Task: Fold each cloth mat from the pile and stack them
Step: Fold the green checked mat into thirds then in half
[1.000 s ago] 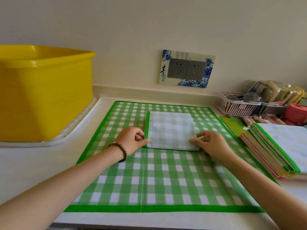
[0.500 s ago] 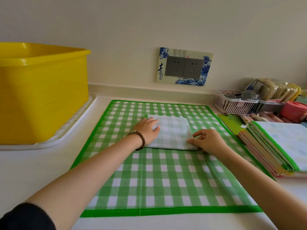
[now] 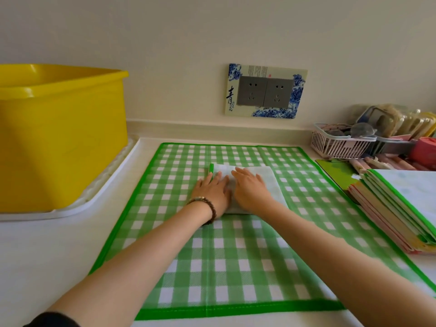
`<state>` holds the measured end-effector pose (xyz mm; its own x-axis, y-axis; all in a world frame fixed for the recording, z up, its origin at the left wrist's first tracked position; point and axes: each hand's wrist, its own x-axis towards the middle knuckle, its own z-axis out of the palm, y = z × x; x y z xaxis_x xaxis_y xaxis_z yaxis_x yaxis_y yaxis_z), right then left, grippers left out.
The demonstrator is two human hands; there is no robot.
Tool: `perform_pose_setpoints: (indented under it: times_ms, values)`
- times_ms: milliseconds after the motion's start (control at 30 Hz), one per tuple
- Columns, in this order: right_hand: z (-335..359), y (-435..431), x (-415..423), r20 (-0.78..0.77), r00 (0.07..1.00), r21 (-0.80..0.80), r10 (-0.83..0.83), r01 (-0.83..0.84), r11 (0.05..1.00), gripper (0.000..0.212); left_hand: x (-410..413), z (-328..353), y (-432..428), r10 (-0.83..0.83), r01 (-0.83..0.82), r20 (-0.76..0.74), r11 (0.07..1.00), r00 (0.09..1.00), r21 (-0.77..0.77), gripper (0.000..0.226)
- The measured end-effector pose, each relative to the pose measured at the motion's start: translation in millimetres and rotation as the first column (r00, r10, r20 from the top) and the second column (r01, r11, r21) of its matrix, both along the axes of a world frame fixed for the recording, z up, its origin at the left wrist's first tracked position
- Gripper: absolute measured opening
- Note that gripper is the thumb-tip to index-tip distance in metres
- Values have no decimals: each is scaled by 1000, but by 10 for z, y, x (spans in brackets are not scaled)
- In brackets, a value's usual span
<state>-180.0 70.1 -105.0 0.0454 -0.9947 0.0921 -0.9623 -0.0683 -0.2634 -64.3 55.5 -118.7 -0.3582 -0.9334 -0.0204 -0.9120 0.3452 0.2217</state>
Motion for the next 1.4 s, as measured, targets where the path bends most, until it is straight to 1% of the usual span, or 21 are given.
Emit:
perform_pose_setpoints:
  times_ms: [100, 200, 333, 433, 533, 700, 800, 867, 967, 1133, 1200, 1267, 1333, 1400]
  values:
    - [-100, -63, -10, -81, 996, 43, 29, -26, 999, 53, 11, -14, -15, -8, 8, -8, 1000, 1000, -6, 50]
    - [-137, -14, -131, -94, 994, 84, 54, -46, 995, 53, 14, -18, -18, -12, 12, -8, 1000, 1000, -6, 51]
    - [-146, 55, -422, -125, 992, 134, -10, 26, 991, 58, 29, 7, -19, -16, 16, -8, 1000, 1000, -11, 51]
    - [-130, 103, -582, -124, 992, 176, -36, 58, 983, 60, 24, 55, -25, -31, 31, 49, 1000, 998, -5, 51]
    - [-123, 98, -604, -131, 991, 184, -34, 58, 981, 60, -33, 124, -127, -35, 38, 93, 999, 995, -37, 52]
    - [-119, 92, -600, -124, 992, 211, -20, 47, 976, 61, -37, 66, -422, 5, -5, -11, 1000, 1000, 30, 51]
    - [-46, 15, -616, -141, 990, 250, -6, 42, 967, 60, -39, 4, -448, 15, -14, -21, 999, 1000, 34, 52]
    - [50, -94, -606, -107, 994, 218, 1, 22, 976, 55, -45, 0, -445, 17, -17, -11, 1000, 1000, 27, 52]
    - [121, -295, -473, -43, 998, 117, 39, -34, 993, 49, -51, 2, -451, 25, -25, 0, 1000, 1000, 13, 52]
    - [-58, -474, -275, -81, 992, 103, 101, -92, 990, 49, -59, -18, -460, 23, -23, 0, 1000, 1000, -16, 53]
    - [-114, -456, -353, -57, 995, 79, 82, -78, 994, 52, -59, -29, -471, 20, -20, -5, 1000, 1000, -18, 53]
    - [-134, -414, -470, -71, 997, 68, 41, -36, 997, 58, -56, -38, -476, 20, -21, -19, 1000, 1000, -22, 53]
    - [-131, -362, -599, -83, 996, 76, -11, 18, 997, 65, -51, -44, -477, 19, -20, -27, 1000, 999, -24, 53]
    - [-118, -308, -727, -57, 997, 100, -52, 57, 993, 69, -48, -54, -477, 19, -20, -29, 999, 999, -26, 53]
